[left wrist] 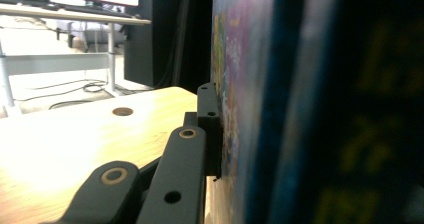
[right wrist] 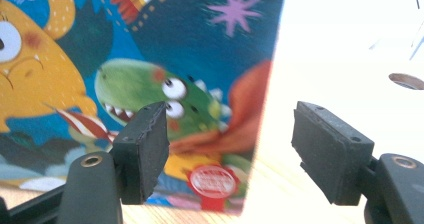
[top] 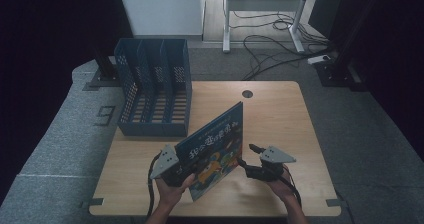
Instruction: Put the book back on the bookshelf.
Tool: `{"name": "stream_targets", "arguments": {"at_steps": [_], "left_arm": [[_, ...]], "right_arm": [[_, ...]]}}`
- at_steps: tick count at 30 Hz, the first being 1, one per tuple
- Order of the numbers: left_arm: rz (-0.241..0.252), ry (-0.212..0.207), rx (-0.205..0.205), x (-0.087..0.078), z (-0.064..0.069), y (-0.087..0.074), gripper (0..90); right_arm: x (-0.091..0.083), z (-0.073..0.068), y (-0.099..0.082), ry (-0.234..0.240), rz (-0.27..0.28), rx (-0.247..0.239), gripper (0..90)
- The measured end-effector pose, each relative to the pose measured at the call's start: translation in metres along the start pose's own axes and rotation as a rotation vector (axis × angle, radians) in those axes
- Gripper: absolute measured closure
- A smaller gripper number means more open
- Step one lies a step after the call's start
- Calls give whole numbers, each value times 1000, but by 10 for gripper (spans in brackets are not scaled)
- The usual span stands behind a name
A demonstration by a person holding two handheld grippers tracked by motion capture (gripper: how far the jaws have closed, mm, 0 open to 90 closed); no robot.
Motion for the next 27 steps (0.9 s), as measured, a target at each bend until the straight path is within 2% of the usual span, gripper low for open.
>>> {"name": "stream_targets", "arguments": {"at_steps": [4, 10, 14, 20, 23, 27], "left_arm": [[12, 31, 15, -7, -5, 5, 817], [44, 42, -3, -19, -12, 13, 819], [51, 67, -1, -25, -14, 17, 819], [51, 83, 7, -29, -16, 19, 820], [53, 89, 4, -30, -18, 19, 820], [59, 101, -1, -34, -23, 20, 820]], "right_arm": [[-1, 2, -1, -11, -1, 7, 305], [0, 4, -3, -24, -6, 14, 308], [1, 8, -5, -38, -17, 19, 313], [4, 12, -9, -40, -36, 39, 316], [9, 18, -13, -104, -83, 60, 315], [12, 28, -21, -155, -124, 108, 321]]}}
Point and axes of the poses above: each handheld gripper's, and its own axes: x roughly forward along the jaws, y roughly out of its top, z roughly to its right, the point moved 1 cm from there along x, roughly forward along the jaws, and after that the axes turned 10 degrees about x, right-handed, at the moved point
